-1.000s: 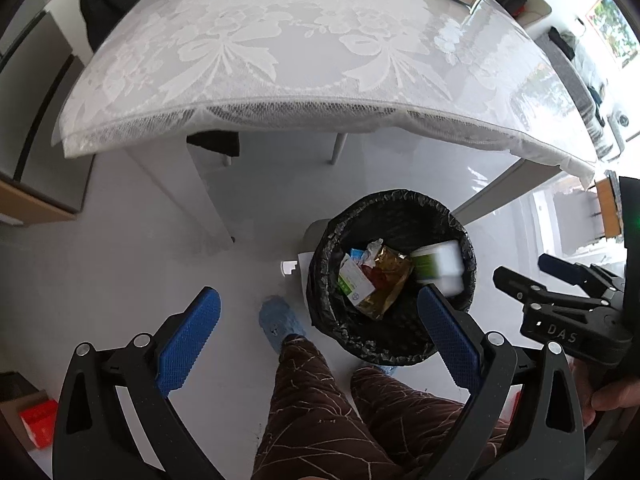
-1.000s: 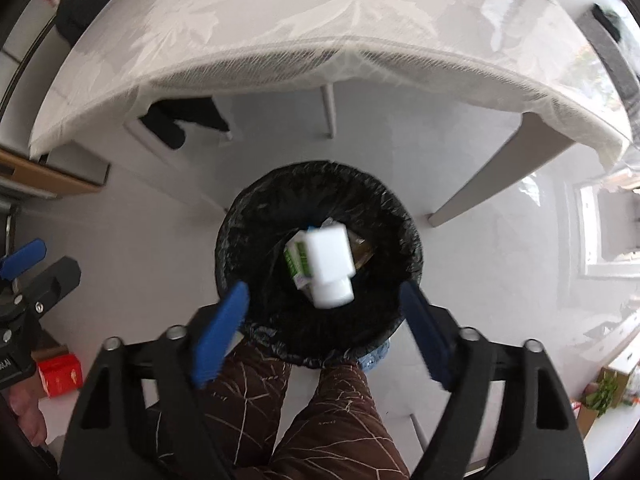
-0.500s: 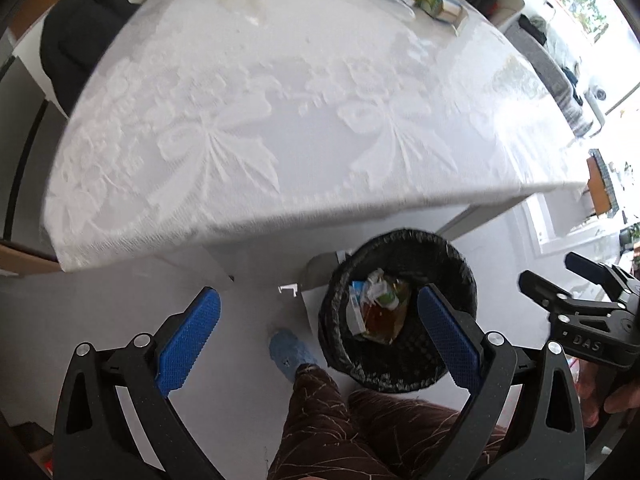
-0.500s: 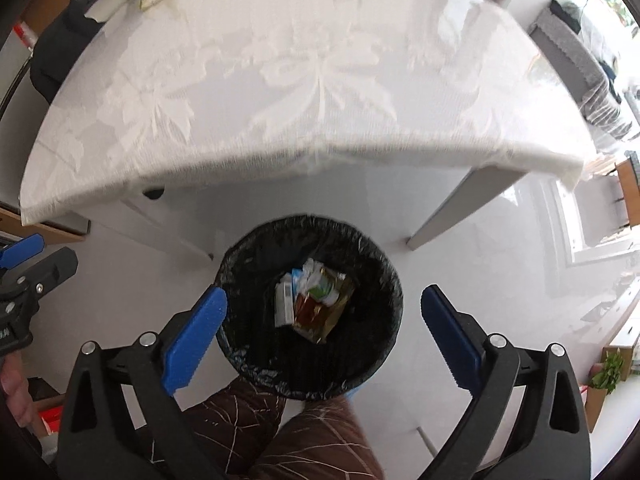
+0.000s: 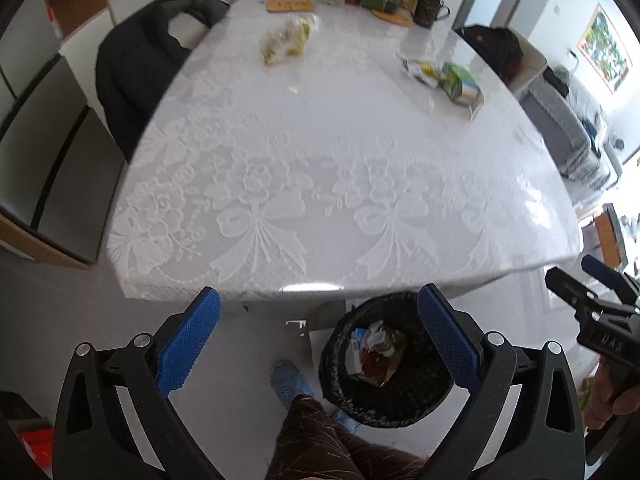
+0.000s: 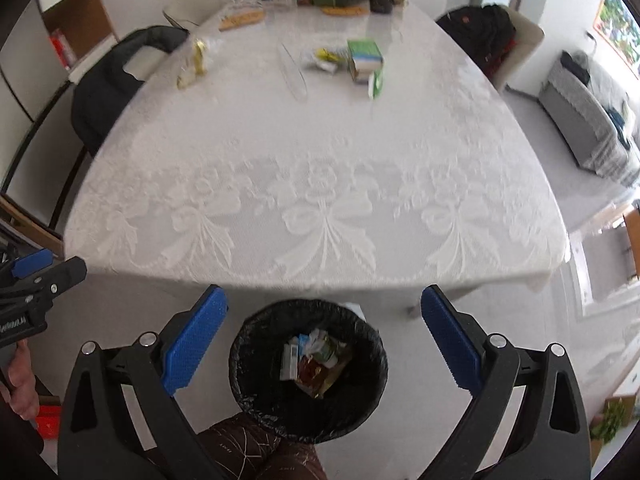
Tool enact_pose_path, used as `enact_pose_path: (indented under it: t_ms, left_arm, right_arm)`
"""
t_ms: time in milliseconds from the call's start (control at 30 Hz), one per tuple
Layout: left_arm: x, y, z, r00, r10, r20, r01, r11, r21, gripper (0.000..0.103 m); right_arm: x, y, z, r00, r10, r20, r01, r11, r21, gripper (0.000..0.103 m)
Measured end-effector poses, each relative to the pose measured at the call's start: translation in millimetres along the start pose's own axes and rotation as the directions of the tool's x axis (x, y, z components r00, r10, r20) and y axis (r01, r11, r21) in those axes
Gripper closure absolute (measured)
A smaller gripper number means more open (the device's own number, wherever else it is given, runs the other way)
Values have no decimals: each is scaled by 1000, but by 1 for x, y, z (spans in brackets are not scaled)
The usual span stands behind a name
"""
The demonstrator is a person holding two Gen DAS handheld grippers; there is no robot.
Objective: Collect trash
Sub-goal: 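Move both open tools back over the table toward the plastic bag and tube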
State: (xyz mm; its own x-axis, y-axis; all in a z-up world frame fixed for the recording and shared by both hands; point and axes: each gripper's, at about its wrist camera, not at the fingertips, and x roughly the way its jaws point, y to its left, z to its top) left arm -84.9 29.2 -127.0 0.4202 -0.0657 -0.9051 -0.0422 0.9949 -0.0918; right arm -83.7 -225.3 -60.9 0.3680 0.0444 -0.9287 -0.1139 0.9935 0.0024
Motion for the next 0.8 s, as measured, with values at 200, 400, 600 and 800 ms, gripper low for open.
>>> enact_pose_path:
  t_ms: [200, 400, 600, 800]
  left_arm:
    - [-20, -5, 17, 999, 16, 48, -16, 1000, -15, 6]
    - [-26, 0, 44, 998, 25, 63, -24, 999, -23, 6]
    - [-19, 11, 86, 997, 30, 73, -29, 999, -14, 6]
    - [1, 26, 135, 998, 30, 62, -29, 1000, -7, 6]
  right_arm:
    - [-20, -4, 16, 999, 5, 52, -6, 1000, 4, 9]
    - [-29, -1, 42, 997, 8, 81, -8, 1000, 6, 9]
    - [-23, 8, 83, 995, 10, 98, -10, 1000, 4, 9]
    - [-2, 20, 128, 996, 6, 84, -7, 1000, 8, 9]
